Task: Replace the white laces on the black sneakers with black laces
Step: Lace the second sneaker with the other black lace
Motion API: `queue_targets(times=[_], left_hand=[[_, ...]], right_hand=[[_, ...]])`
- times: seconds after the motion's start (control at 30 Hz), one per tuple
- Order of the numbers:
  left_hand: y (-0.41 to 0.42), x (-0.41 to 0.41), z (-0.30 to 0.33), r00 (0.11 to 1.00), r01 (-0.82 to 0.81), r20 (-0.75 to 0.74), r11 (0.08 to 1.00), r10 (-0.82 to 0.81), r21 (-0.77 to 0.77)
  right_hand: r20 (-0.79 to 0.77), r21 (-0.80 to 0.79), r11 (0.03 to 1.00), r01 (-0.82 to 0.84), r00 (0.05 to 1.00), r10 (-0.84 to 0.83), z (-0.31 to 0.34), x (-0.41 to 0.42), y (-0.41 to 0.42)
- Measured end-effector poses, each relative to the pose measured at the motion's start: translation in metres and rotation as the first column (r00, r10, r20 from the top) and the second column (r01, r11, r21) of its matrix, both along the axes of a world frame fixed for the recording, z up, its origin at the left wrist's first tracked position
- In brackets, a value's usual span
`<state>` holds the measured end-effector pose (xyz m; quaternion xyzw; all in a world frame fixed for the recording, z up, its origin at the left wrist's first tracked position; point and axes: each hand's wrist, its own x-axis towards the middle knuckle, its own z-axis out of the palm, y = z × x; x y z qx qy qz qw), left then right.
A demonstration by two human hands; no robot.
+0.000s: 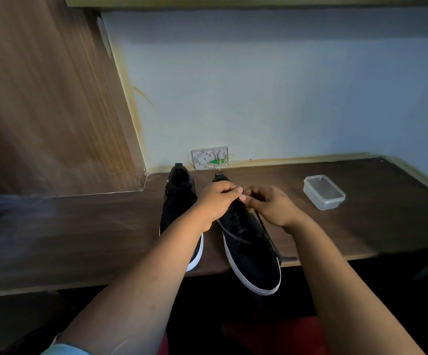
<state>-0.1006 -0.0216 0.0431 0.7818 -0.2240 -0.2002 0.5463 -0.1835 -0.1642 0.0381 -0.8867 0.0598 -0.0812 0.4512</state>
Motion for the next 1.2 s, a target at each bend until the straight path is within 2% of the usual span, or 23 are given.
queue_targets(times=[0.1,0.17,0.23,0.3,0.4,0.47,0.53,0.57,0.6,0.63,0.7,0.73,0.87,1.0,1.1,1.2], left_hand=[[0.005,0.005,0.004,0.996,0.012,0.091,0.999,-0.017,0.05],[0.016,0.013,0.011,0.973,0.023,0.217,0.976,-0.072,0.219],[0.034,0.022,0.019,0.949,0.025,0.278,0.918,-0.145,0.395],[0.052,0.03,0.028,0.945,0.017,0.268,0.845,-0.188,0.535],[0.068,0.037,0.032,0.937,0.013,0.215,0.641,-0.276,0.767],[0.071,0.04,0.029,0.934,-0.03,0.199,0.489,-0.298,0.872],[0.07,0.04,0.027,0.926,-0.145,0.245,0.328,-0.288,0.933],[0.067,0.037,0.027,0.919,-0.211,0.289,0.287,-0.267,0.935],[0.061,0.032,0.027,0.9,-0.274,0.357,0.311,-0.25,0.91],[0.054,0.027,0.026,0.863,-0.311,0.432,0.4,-0.26,0.862],[0.036,0.012,0.021,0.795,-0.275,0.531,0.605,-0.294,0.747],[0.027,0.004,0.017,0.782,-0.223,0.535,0.657,-0.32,0.72],[0.011,-0.008,-0.002,0.767,-0.138,0.478,0.618,-0.428,0.774],[0.012,-0.002,-0.008,0.756,-0.146,0.507,0.648,-0.413,0.747],[0.015,0.001,-0.01,0.74,-0.164,0.543,0.676,-0.397,0.718],[0.015,0.001,-0.011,0.73,-0.159,0.552,0.685,-0.403,0.711]], right_hand=[[0.034,0.079,0.997,0.027,0.999,-0.029,-0.003,-0.002,-0.004],[0.045,0.124,0.989,0.081,0.995,-0.087,-0.003,-0.006,-0.015],[-0.01,0.061,0.988,0.141,0.99,-0.141,-0.007,-0.009,-0.03],[-0.101,-0.041,0.977,0.211,0.971,-0.215,-0.018,-0.011,-0.046],[-0.235,-0.102,0.965,0.242,0.937,-0.259,-0.034,-0.013,-0.057],[-0.271,-0.17,0.961,0.217,0.927,-0.257,-0.04,-0.008,-0.056],[-0.227,-0.265,0.938,0.224,0.931,-0.287,-0.037,-0.003,-0.049],[-0.186,-0.279,0.933,0.228,0.94,-0.285,-0.034,-0.001,-0.044],[-0.15,-0.265,0.94,0.216,0.954,-0.261,-0.03,0.001,-0.038],[-0.124,-0.239,0.953,0.188,0.967,-0.222,-0.027,0.002,-0.032],[-0.094,-0.229,0.966,0.118,0.985,-0.143,-0.022,0.004,-0.019],[-0.077,-0.255,0.962,0.096,0.99,-0.119,-0.022,0.005,-0.014],[0.01,-0.337,0.936,0.101,0.995,-0.104,-0.026,0.009,-0.006],[0.027,-0.347,0.931,0.115,0.993,-0.112,-0.027,0.009,0.0],[-0.052,-0.346,0.93,0.123,0.987,-0.15,-0.027,0.011,0.001],[-0.171,-0.564,0.823,0.066,0.966,-0.194,-0.024,0.011,0.003]])
